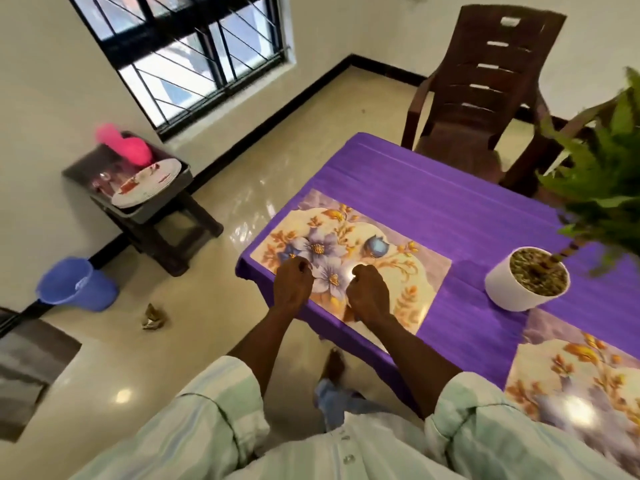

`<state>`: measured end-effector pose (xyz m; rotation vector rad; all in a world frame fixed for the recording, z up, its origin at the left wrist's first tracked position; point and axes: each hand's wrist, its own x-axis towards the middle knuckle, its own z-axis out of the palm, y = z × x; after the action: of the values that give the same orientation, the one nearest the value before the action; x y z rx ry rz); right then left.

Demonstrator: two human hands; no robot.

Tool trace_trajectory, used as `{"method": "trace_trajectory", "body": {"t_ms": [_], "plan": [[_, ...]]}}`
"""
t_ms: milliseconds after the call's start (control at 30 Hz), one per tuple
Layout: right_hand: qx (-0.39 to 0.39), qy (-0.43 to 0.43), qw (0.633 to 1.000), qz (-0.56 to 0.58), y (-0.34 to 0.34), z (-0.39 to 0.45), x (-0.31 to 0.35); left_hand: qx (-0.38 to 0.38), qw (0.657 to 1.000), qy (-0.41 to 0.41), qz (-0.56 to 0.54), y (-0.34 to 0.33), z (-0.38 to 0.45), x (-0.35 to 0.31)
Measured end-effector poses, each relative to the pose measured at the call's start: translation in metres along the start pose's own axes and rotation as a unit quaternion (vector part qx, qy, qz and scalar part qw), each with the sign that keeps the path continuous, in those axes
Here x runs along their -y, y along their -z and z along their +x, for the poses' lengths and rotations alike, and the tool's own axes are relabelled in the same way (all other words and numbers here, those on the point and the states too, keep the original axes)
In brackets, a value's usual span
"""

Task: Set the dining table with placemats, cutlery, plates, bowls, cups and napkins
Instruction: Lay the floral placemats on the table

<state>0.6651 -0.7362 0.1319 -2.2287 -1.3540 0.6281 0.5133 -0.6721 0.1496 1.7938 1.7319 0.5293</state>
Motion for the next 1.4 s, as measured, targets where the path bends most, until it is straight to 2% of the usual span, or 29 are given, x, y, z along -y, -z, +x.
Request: {"method": "trace_trajectory", "body": {"t_ms": [200,467,633,733,833,1100,1400], "plan": [[-0.023,-0.043,0.998,0.029,-0.019,0.053,0.025,0.025,0.999,0.038,-0.017,0.009,0.074,0.008],[-0.043,-0.115,0.992,0.032,-0.032,0.084,0.046,0.076,0.996,-0.009,0.050,0.019,0.139,0.009],[0.003,-0.196,0.978,-0.068,-0.048,0.088,0.059,0.121,0.979,0.010,0.162,0.023,0.172,0.015],[0.038,-0.225,0.966,-0.118,-0.054,0.085,0.074,0.165,0.973,0.011,0.163,0.027,0.185,0.023],[0.032,-0.239,0.958,-0.152,-0.067,0.082,0.086,0.195,0.970,0.001,0.143,0.031,0.193,0.032],[0.025,-0.272,0.952,-0.142,-0.070,0.083,0.096,0.216,0.969,0.000,0.119,0.035,0.197,0.042],[0.016,-0.263,0.953,-0.147,-0.067,0.082,0.097,0.176,0.980,-0.002,0.089,0.036,0.189,0.032]]}}
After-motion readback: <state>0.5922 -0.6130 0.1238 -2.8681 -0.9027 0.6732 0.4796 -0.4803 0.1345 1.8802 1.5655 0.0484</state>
